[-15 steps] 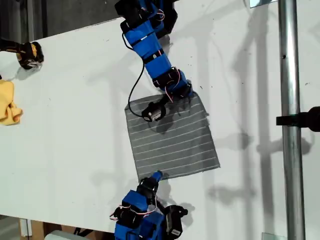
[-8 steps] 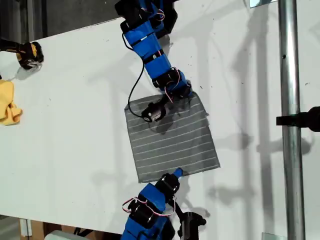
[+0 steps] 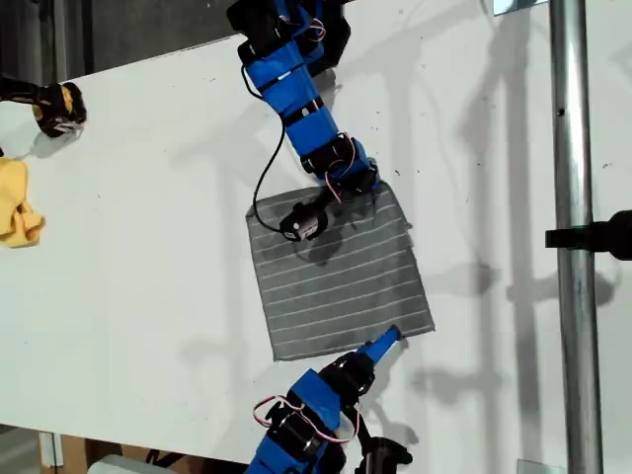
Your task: Grasp corners of a towel and fold twice.
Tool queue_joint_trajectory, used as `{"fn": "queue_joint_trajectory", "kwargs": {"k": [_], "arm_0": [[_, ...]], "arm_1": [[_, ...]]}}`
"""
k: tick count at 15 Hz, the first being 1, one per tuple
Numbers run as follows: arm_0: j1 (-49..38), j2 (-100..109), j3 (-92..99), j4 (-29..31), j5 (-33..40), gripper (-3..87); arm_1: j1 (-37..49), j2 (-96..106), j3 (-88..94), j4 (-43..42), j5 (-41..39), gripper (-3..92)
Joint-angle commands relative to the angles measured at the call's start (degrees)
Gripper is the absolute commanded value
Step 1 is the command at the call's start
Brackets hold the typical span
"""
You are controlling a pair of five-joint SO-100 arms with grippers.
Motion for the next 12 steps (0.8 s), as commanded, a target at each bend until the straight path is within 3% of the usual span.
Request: {"fn": "queue_joint_trajectory", "kwargs": {"k": [1,4,12], "arm_0": [[-0.97,-0.09,2.46,-3.34,-0.70,32.3],[-0.44,-1.49,9.23,-9.32,-4.92,30.1],[4.04,-19.16,4.22,-15.12,-16.96,28.1]], "arm_1": [[0.09,1.67,-1.58,0.79,-0.62,-0.1],[0.00,2.11,-1.58,1.23,-0.62,-0.1],[0.88,2.37,-1.49,1.41,-1.85,-0.1]]}}
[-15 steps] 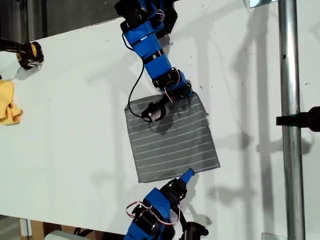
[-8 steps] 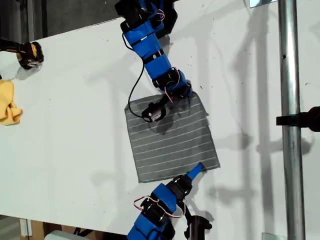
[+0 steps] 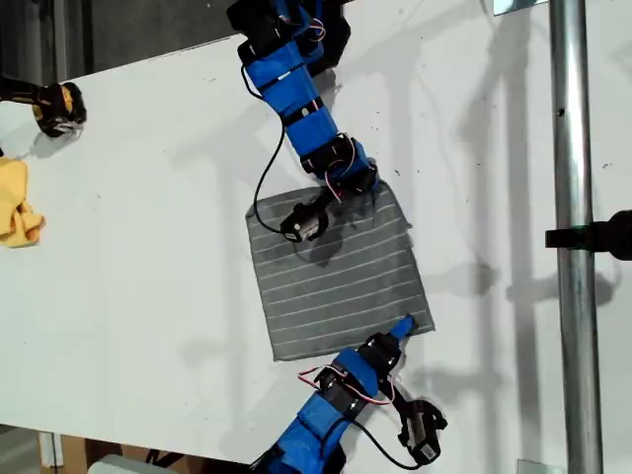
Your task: Grasp corners of a towel and fold twice.
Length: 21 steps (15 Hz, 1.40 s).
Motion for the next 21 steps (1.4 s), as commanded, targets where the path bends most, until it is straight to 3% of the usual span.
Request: {"fn": "queue_joint_trajectory", "kwargs": {"k": [1,10,16,17,18,20,21], "arm_0": [[1.32,-3.60,-6.50,-1.32,-1.41,27.8],[0.70,-19.34,-12.30,-4.66,-8.88,29.5],[1.41,-20.13,-1.14,-19.60,-13.01,8.7],[1.58,-21.09,-0.35,-20.04,-14.50,10.9],[1.58,-22.15,-0.18,-20.04,-16.00,18.8],[1.41,-21.80,-1.41,-19.16,-15.47,19.3],[1.05,-21.09,-4.13,-14.33,-15.21,21.1]], "arm_1": [[0.88,2.37,-1.49,0.70,-0.79,-0.1],[0.18,2.64,-1.23,0.44,-0.97,-0.1],[-0.53,3.78,-0.70,0.53,-0.53,-0.1],[-0.70,4.04,-0.44,0.53,-0.44,-0.1],[-0.70,4.22,-0.35,0.53,-0.44,-0.1],[-0.70,4.83,-0.18,0.62,-0.44,-0.1],[-0.70,5.27,0.09,0.70,-0.53,-0.1]]}}
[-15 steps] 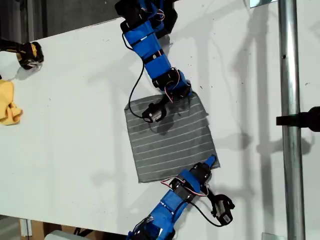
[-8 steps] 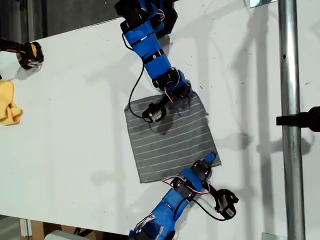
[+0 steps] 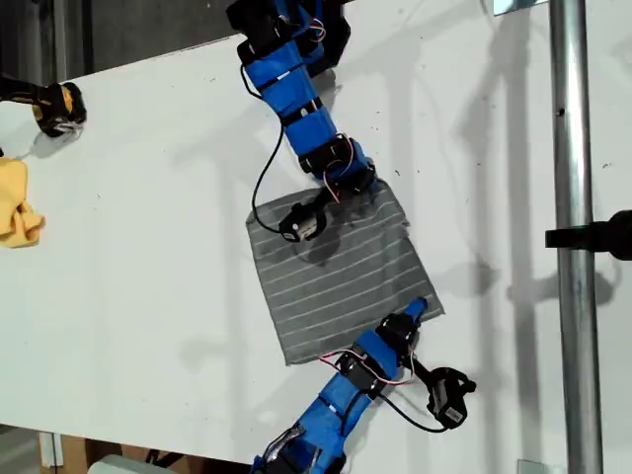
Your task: Grasp corners of a towel and fold twice.
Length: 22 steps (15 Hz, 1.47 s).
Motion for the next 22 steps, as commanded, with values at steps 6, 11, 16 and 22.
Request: {"fn": "queue_joint_trajectory", "kwargs": {"k": [6,11,16,22], "arm_0": [[0.26,-2.37,-8.53,21.71,-4.31,27.4],[0.62,-9.23,-11.60,24.87,-5.10,20.6],[0.00,-25.49,-30.15,38.41,-4.31,-0.2],[-0.26,-25.93,-38.94,44.03,2.29,-1.5]], "arm_1": [[-0.35,6.77,0.62,0.09,-0.26,-0.1],[-0.09,8.00,0.70,0.18,-0.44,-0.1],[0.26,8.44,0.70,0.26,-0.70,-0.1],[0.97,10.37,0.44,0.44,-0.88,-0.1]]}}
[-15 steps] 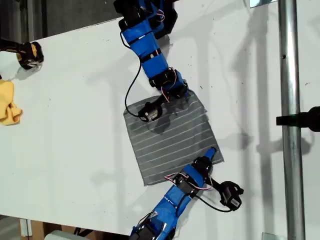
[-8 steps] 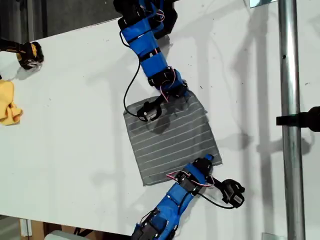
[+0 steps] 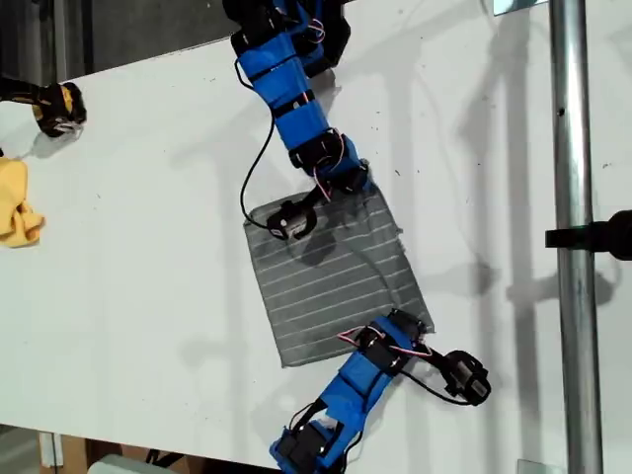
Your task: Grasp corners of a towel and fold twice.
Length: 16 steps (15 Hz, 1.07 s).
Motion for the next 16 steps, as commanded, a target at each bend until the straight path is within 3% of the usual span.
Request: {"fn": "queue_joint_trajectory", "kwargs": {"k": [1,6,11,16], "arm_0": [[-0.09,0.62,-3.34,6.06,3.43,-1.5],[0.44,15.12,-5.98,13.18,9.32,-1.5],[2.37,27.51,-6.42,10.20,20.74,-1.5],[-1.14,36.39,0.70,11.34,21.88,-1.5]], "arm_1": [[0.44,5.01,-1.41,0.97,-0.88,-0.1],[-3.60,5.89,-12.13,10.63,-0.97,-0.1],[-9.23,5.62,-18.98,13.71,-1.32,-0.1],[-3.87,8.79,-19.95,14.50,-2.90,-0.1]]}}
